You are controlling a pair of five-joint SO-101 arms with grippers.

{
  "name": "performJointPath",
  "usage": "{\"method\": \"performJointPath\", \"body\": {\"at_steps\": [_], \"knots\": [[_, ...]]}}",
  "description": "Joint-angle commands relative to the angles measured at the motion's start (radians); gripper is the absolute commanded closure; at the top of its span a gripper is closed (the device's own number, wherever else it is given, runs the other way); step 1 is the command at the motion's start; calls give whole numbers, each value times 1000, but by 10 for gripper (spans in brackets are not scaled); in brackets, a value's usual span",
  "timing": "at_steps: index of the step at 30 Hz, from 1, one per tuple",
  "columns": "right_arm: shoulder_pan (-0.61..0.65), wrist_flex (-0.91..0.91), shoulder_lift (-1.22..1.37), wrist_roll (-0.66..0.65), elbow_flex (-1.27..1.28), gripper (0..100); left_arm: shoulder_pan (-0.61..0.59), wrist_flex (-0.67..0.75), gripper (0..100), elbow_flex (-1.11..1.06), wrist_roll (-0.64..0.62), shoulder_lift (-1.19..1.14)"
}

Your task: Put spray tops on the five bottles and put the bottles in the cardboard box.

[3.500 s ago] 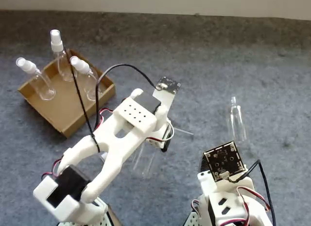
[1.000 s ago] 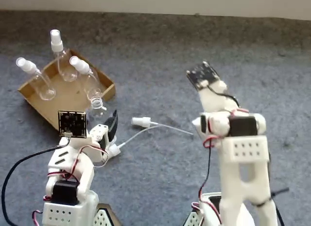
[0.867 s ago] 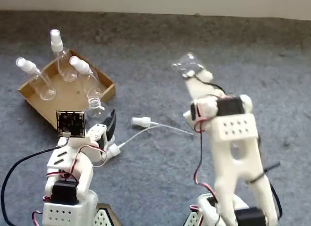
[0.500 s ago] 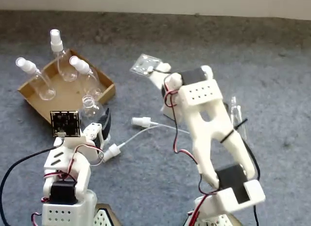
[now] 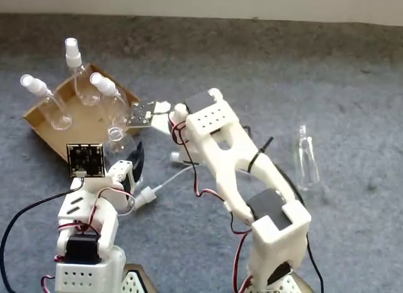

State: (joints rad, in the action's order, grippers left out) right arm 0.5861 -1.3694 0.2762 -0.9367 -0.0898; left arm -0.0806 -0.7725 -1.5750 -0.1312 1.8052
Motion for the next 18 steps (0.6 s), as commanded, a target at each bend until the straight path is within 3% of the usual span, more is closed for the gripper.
{"method": "performJointPath", "body": {"at_steps": [1,18], "knots": [[15,30,5,-5,-59,755,-13,2,860,8,9,5],[16,143,125,-2,-59,753,-13,0,860,7,9,5]]}}
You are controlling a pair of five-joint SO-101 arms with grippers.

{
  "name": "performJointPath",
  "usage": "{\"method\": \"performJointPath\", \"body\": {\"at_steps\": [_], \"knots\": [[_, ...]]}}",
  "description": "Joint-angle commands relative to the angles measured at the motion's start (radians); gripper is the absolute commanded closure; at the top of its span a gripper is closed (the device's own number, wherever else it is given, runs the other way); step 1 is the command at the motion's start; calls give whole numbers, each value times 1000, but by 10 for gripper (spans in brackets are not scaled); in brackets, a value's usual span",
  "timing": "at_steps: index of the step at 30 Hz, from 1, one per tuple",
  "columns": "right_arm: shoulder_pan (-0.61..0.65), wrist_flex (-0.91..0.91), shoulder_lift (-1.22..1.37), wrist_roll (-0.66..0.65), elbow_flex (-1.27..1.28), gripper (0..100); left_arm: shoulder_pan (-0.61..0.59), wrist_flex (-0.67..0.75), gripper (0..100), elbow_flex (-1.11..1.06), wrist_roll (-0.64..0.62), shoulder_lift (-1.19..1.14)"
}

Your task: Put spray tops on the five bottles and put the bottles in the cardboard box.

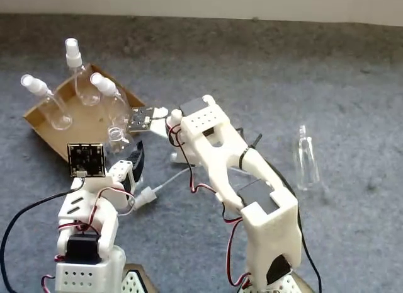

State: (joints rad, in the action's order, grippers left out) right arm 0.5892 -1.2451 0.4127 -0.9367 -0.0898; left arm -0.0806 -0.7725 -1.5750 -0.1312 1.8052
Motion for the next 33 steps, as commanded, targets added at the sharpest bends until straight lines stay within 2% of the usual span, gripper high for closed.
{"method": "performJointPath", "body": {"at_steps": [1,7,19,24,28,33], "knots": [[13,31,-8,-2,-59,753,-13,0,860,7,9,5],[13,125,-7,-2,-54,753,-10,2,859,-13,9,5],[24,114,-7,-2,-47,749,-8,3,857,-24,9,5],[30,114,-7,54,-48,748,-7,3,857,-27,11,5],[30,114,-7,60,-48,700,-7,3,857,-27,11,5],[30,114,-5,60,-47,694,-7,3,857,-28,11,5]]}}
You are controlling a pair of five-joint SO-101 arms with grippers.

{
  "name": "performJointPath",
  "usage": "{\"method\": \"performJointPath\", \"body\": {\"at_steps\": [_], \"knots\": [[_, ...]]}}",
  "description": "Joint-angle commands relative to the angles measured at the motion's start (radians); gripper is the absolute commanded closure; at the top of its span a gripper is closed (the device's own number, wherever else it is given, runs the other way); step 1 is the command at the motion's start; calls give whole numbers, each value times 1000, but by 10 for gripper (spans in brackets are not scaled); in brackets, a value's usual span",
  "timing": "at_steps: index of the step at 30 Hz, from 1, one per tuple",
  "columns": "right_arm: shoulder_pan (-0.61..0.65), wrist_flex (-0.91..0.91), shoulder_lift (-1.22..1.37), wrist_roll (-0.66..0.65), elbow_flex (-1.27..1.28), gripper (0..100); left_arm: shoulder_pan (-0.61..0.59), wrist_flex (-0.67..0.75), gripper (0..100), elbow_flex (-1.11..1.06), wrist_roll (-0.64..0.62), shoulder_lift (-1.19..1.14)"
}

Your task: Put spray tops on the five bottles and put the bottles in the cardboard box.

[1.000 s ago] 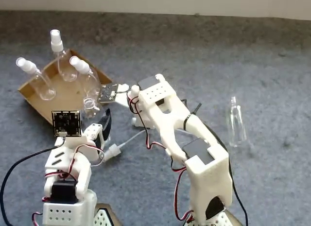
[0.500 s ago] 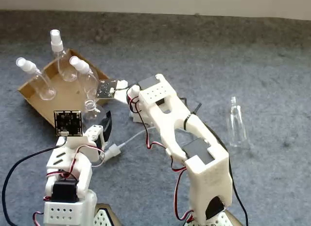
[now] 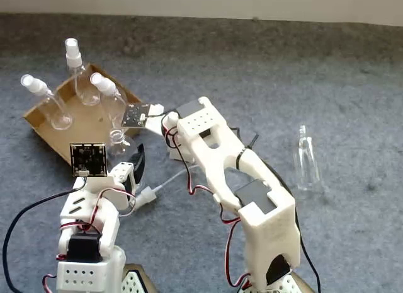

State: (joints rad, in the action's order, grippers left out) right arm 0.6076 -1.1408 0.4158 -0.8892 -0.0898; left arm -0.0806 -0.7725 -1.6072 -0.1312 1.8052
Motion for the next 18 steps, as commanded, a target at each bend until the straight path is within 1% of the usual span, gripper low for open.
{"method": "performJointPath", "body": {"at_steps": [1,10,12,15,17,18], "knots": [[13,10,-7,12,-45,694,-7,3,857,4,11,5],[15,10,82,14,-56,704,-7,3,857,4,11,5],[13,10,81,14,-56,750,-7,3,857,4,11,5],[8,8,81,14,-56,848,-7,3,857,4,11,5],[-7,-39,81,14,-59,893,-7,3,857,4,11,5],[-16,-67,79,14,-62,900,-7,3,857,4,11,5]]}}
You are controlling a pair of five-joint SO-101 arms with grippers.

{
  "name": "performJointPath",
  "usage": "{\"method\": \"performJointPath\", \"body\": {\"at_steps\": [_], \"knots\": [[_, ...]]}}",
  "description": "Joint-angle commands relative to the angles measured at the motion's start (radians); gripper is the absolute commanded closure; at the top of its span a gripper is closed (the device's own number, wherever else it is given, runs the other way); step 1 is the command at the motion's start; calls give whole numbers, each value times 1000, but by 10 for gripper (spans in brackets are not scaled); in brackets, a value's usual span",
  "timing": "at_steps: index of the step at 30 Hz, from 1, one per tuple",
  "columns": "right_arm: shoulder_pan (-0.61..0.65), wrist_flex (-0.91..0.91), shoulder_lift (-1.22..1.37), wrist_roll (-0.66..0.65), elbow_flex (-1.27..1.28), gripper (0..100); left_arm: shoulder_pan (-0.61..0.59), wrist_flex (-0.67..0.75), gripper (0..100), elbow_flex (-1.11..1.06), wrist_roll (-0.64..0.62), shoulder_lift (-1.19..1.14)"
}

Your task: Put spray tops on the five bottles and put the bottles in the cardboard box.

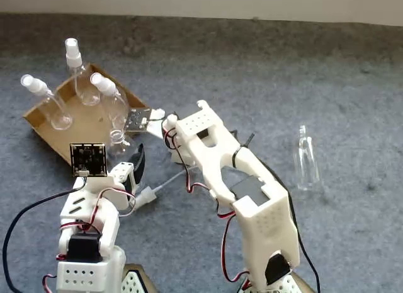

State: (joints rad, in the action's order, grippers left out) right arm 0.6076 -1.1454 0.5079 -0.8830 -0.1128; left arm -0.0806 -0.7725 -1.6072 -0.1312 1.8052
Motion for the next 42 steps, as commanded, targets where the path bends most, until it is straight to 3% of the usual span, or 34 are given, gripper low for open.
{"method": "performJointPath", "body": {"at_steps": [1,8,16,24,28,32,37,42], "knots": [[-25,-93,-21,8,-62,900,-7,3,857,4,11,5],[-119,-286,-136,23,-240,902,2,3,857,4,11,5],[-217,-326,-337,305,-372,902,136,3,857,1,11,5],[-266,-328,-607,701,-369,902,338,3,856,-41,12,5],[-263,-386,-762,806,-372,902,430,5,856,-31,12,5],[-265,-424,-923,835,-369,902,512,129,856,-54,12,5],[-265,-427,-1086,845,-367,903,656,382,857,-90,12,2],[-265,-430,-1193,1000,-367,903,794,443,859,-90,12,2]]}}
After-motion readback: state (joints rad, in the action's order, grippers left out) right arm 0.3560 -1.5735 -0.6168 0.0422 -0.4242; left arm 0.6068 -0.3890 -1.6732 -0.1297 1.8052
